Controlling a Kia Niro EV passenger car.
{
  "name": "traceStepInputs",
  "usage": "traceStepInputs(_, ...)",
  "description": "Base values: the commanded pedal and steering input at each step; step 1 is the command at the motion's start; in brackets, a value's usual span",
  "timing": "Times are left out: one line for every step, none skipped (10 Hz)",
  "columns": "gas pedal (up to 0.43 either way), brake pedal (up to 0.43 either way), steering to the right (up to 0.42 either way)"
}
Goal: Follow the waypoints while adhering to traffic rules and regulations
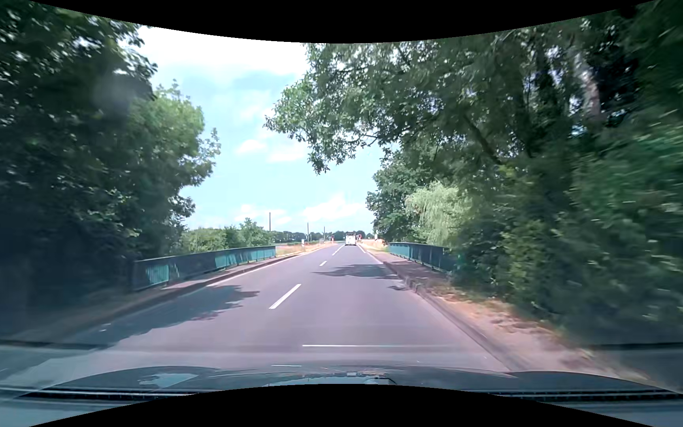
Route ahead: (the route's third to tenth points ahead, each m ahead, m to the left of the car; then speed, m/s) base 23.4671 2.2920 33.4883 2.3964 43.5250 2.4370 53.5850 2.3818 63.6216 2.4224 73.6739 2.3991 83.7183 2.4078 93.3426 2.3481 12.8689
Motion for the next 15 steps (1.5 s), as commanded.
traceStepInputs(0.157, 0.000, -0.005)
traceStepInputs(0.157, 0.000, -0.004)
traceStepInputs(0.157, 0.000, -0.005)
traceStepInputs(0.157, 0.000, -0.004)
traceStepInputs(0.157, 0.000, -0.004)
traceStepInputs(0.157, 0.000, -0.004)
traceStepInputs(0.157, 0.000, -0.003)
traceStepInputs(0.157, 0.000, -0.002)
traceStepInputs(0.157, 0.000, -0.002)
traceStepInputs(0.157, 0.000, -0.001)
traceStepInputs(0.157, 0.000, -0.001)
traceStepInputs(0.157, 0.000, -0.001)
traceStepInputs(0.157, 0.000, 0.000)
traceStepInputs(0.157, 0.000, 0.000)
traceStepInputs(0.157, 0.000, 0.000)
